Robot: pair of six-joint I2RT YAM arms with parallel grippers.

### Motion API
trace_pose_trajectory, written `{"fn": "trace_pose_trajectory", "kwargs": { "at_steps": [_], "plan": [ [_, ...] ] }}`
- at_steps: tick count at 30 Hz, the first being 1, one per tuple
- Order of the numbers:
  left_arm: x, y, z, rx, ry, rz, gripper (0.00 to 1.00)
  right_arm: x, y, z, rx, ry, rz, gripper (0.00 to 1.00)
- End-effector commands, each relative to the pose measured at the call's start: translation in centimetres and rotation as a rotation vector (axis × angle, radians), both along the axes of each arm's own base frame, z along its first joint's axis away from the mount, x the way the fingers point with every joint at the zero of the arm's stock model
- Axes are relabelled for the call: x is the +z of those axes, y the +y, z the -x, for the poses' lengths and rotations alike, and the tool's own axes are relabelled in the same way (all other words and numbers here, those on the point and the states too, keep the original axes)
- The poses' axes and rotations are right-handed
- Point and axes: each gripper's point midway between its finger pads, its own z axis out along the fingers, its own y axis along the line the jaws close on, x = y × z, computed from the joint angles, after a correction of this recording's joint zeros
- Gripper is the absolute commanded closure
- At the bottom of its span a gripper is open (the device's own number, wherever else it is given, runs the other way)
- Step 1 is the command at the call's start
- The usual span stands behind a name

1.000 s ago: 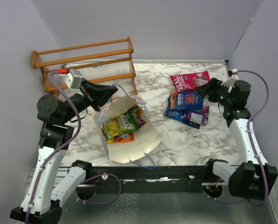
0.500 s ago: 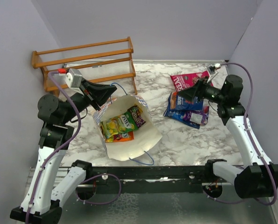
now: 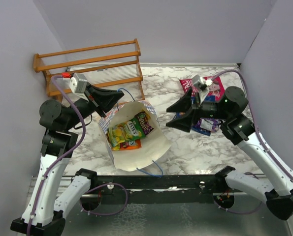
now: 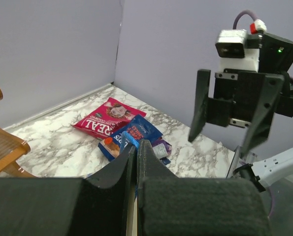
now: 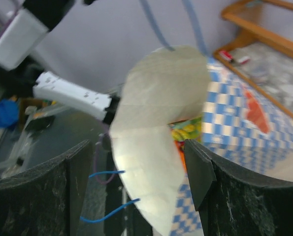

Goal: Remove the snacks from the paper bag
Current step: Take out the snack from the paper bag.

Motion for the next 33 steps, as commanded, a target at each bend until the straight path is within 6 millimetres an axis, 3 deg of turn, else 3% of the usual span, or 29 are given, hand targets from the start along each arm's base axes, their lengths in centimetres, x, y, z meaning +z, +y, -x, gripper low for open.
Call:
{"fn": "trace_pose_trajectory", "kwargs": {
  "at_steps": [1,4,10,16,23,29,33],
  "plan": [
    [2.1,-0.2,1.4,-0.040,-0.084,0.019,1.00,0.3,3.4,3.3,0.102,-0.063,0.003,0.27],
    [2.1,-0.1,1.4,-0.035,-0.081,0.024,1.00,-1.3,6.8,4.2,0.074,-0.067,0.062,0.33],
    [1.9,-0.1,1.4,-0.029,-0.071,0.018,1.00,-6.5,11.5,2.5,-0.198,-0.109,0.283,0.47],
    [1.8,0.1,1.4,-0.019,-0.070,0.021,1.00,-11.5,11.0,-1.2,-0.609,-0.132,0.411,0.56],
    [1.9,0.1,1.3,-0.013,-0.066,0.023,1.00,-16.3,12.4,-3.4,-0.745,-0.222,0.539,0.65],
    [2.2,0.2,1.2,-0.008,-0.065,0.029,1.00,-20.7,13.7,-5.6,-0.854,-0.293,0.666,0.66],
    [2.3,0.1,1.2,-0.014,-0.063,0.033,1.00,-21.6,13.9,-7.1,-0.951,-0.321,0.685,0.66]
  ]
}}
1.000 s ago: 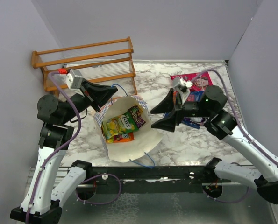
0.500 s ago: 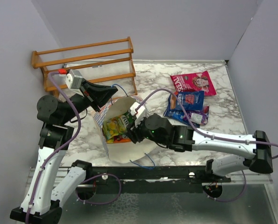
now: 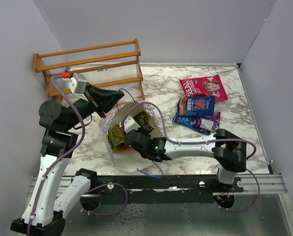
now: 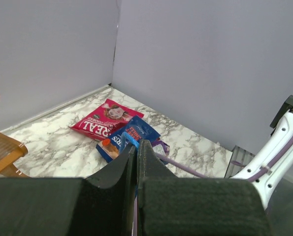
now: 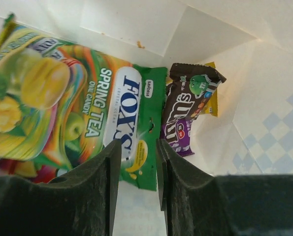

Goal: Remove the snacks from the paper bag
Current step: Take out the snack from the paper bag.

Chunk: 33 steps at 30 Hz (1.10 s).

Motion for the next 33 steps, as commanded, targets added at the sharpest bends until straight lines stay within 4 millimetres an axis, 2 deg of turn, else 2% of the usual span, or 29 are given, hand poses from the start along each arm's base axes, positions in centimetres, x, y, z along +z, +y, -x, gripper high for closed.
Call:
{"fn": "trace_pose_trajectory", "kwargs": {
  "at_steps": [1,6,11,16,18,24,28,33],
  "plan": [
    [2.1,0.2,0.9,0.002,-0.059,0.026,1.00,2.5,0.5,-2.5,-0.149,-0.132,-0.063,0.66],
    [2.5,0.2,1.4,-0.009,-0.067,0.032,1.00,1.4,1.0,-4.1,-0.173,-0.094,-0.091,0.65],
    [2.6,0.2,1.7,-0.015,-0.071,0.039,1.00,-0.5,1.6,-5.4,-0.195,-0.080,-0.053,0.53],
    [2.7,0.1,2.0,-0.028,-0.073,0.043,1.00,-1.9,0.8,-7.1,-0.251,-0.062,-0.038,0.51],
    [2.7,0.1,2.1,-0.030,-0.075,0.043,1.00,-2.2,0.7,-7.3,-0.252,-0.068,-0.025,0.44],
    [2.7,0.1,2.1,-0.031,-0.076,0.045,1.00,-3.4,-0.2,-9.1,-0.280,-0.068,-0.019,0.36],
    [2.4,0.1,2.0,-0.029,-0.069,0.043,1.00,-4.2,0.5,-9.9,-0.258,-0.048,-0.057,0.37],
    [2.2,0.0,1.8,-0.032,-0.058,0.039,1.00,-3.7,2.9,-10.0,-0.140,-0.090,-0.134,0.34]
  ]
}}
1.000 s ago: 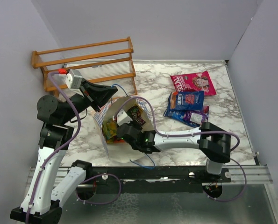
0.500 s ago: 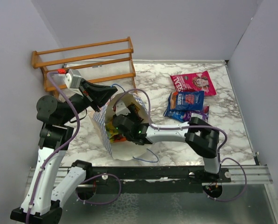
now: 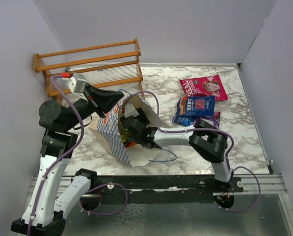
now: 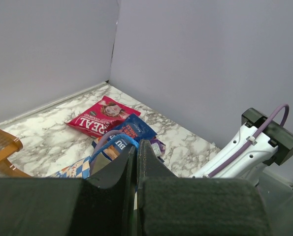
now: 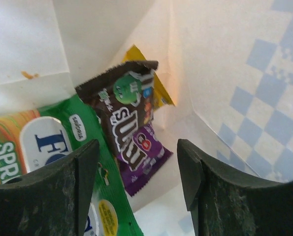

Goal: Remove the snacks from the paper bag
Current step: Take out the snack from the paper bag.

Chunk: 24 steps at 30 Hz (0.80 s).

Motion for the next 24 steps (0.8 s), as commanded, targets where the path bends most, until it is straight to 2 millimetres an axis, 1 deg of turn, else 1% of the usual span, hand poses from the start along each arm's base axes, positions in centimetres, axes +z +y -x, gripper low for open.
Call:
{"fn": "trace_pose_trajectory", "kwargs": {
  "at_steps": [1,4,7,10,14,19,21,24],
  "plan": [
    [2.3,0.1,1.6,-0.023,-0.087,0.024,1.00,0.3,2.9,-0.4,0.123,-0.046,-0.097,0.34],
    [2.4,0.1,1.5,-0.022,-0.084,0.025,1.00,1.1,4.1,-0.2,0.179,-0.065,-0.151,0.32],
    [2.5,-0.1,1.4,-0.032,-0.081,0.031,1.00,1.2,4.5,-0.8,0.171,-0.098,-0.173,0.32],
    [2.7,-0.2,1.4,-0.045,-0.077,0.039,1.00,0.5,5.0,-1.5,0.174,-0.116,-0.179,0.33],
    [3.0,-0.2,1.5,-0.046,-0.078,0.032,1.00,-0.2,4.7,-3.1,0.132,-0.122,-0.196,0.36],
    [3.0,-0.1,1.6,-0.035,-0.081,0.018,1.00,-0.2,5.0,-4.4,0.138,-0.117,-0.195,0.39],
    [2.9,0.0,1.6,-0.029,-0.081,0.015,1.00,-0.4,5.1,-4.7,0.138,-0.121,-0.182,0.41],
    [2.8,0.1,1.6,-0.017,-0.079,0.012,1.00,-0.3,5.1,-4.7,0.142,-0.116,-0.171,0.53]
  ]
}}
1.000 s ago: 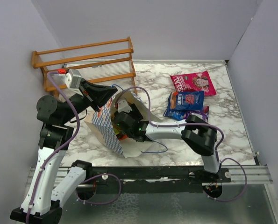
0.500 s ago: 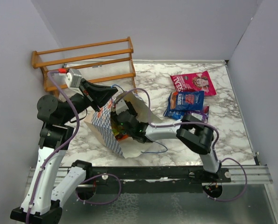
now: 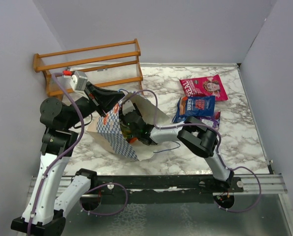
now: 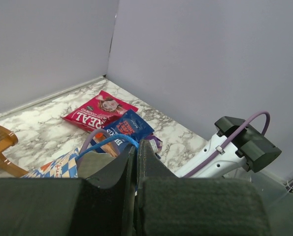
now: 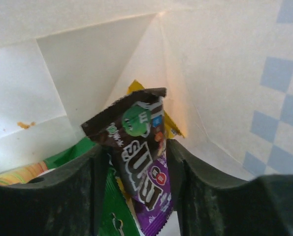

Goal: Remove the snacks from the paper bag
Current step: Take out the snack from the paper bag.

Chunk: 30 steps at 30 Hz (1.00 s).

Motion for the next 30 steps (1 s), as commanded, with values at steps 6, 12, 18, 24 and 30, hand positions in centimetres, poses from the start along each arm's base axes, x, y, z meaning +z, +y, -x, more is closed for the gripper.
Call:
{"fn": "trace_pose_trajectory", "kwargs": {
  "at_steps": [6,12,18,24,30],
  "plan": [
    [3.0,0.5,1.8,0.003,-0.123,0.008,1.00,1.5,0.5,0.1,0.052,-0.007,-0.009,0.78],
    [2.7,0.5,1.4,0.016,-0.121,0.003,1.00,4.7,0.1,1.2,0.106,-0.015,-0.031,0.93],
    [2.5,0.8,1.0,0.041,-0.121,-0.004,1.00,6.1,-0.1,3.9,0.232,0.036,-0.053,0.94],
    [2.4,0.8,0.7,0.050,-0.116,-0.003,1.00,6.8,-0.9,7.3,0.358,0.122,-0.088,0.94],
    [2.1,0.8,0.2,0.055,-0.109,-0.005,1.00,11.3,-2.6,11.5,0.499,0.164,-0.169,0.94]
  ]
}}
